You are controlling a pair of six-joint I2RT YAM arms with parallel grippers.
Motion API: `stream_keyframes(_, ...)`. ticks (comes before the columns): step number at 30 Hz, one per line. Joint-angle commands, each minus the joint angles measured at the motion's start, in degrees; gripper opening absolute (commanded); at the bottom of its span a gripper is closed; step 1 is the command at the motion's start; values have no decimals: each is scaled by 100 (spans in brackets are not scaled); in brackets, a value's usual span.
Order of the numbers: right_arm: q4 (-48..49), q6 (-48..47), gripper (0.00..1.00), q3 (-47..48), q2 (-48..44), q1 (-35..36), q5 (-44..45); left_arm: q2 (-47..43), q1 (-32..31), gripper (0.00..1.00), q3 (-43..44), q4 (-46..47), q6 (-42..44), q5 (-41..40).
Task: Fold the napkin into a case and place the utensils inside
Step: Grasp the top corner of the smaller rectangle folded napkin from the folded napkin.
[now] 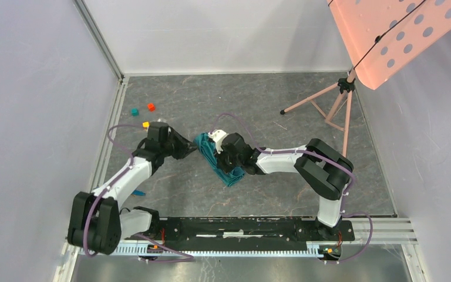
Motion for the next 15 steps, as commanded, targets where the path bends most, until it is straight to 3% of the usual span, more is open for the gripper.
stream_keyframes(1, 84, -13, 0, -103, 17, -1, 38, 838, 56, 16, 799, 153, 715, 861)
stream_keyframes(9, 150, -21, 0, -113, -17, 5, -14, 2250, 39, 3, 1326, 1063, 664, 1190)
stream_keyframes(15, 157, -31, 0, -133, 0, -5, -60, 2965, 20, 2, 1674, 890, 960, 1026)
